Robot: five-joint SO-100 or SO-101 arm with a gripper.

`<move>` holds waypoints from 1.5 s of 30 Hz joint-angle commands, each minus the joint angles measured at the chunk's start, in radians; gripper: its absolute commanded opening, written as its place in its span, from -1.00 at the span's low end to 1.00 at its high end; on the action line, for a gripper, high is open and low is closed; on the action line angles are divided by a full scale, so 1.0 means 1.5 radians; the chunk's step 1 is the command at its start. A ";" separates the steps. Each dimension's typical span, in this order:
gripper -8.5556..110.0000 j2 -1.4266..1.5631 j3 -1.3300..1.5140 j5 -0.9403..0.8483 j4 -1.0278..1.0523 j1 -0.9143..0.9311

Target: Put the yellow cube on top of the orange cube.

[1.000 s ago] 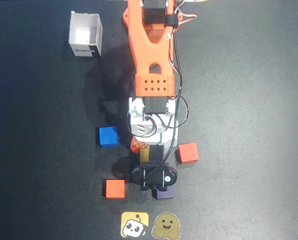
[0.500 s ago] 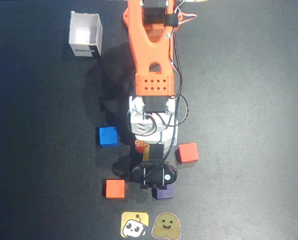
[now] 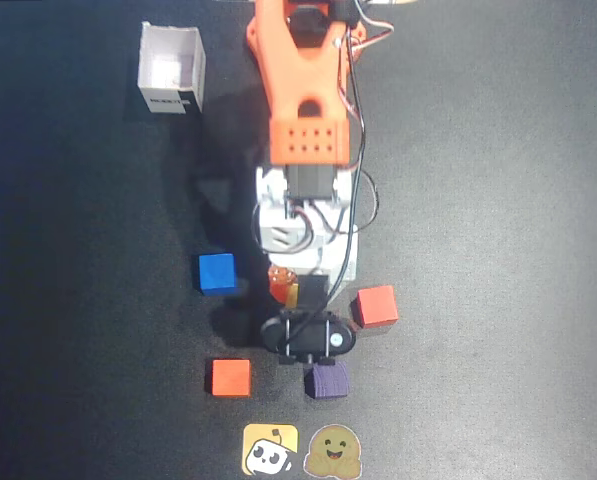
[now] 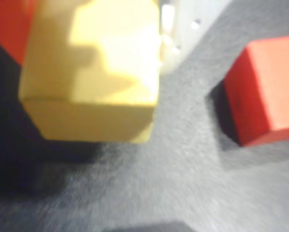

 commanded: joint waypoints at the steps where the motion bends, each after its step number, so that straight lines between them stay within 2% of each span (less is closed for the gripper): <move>1: -0.80 0.061 -0.027 0.000 0.007 -0.008; 8: -0.80 0.063 -0.040 0.001 0.006 -0.019; 18: -0.80 0.021 -0.174 0.064 0.010 0.035; 26: -0.80 -0.038 -0.245 0.072 0.017 0.094; 34: -0.80 -0.111 -0.325 0.033 0.039 0.129; 40: -0.80 -0.178 -0.399 -0.075 0.047 0.139; 45: -0.80 -0.195 -0.406 -0.075 0.064 0.135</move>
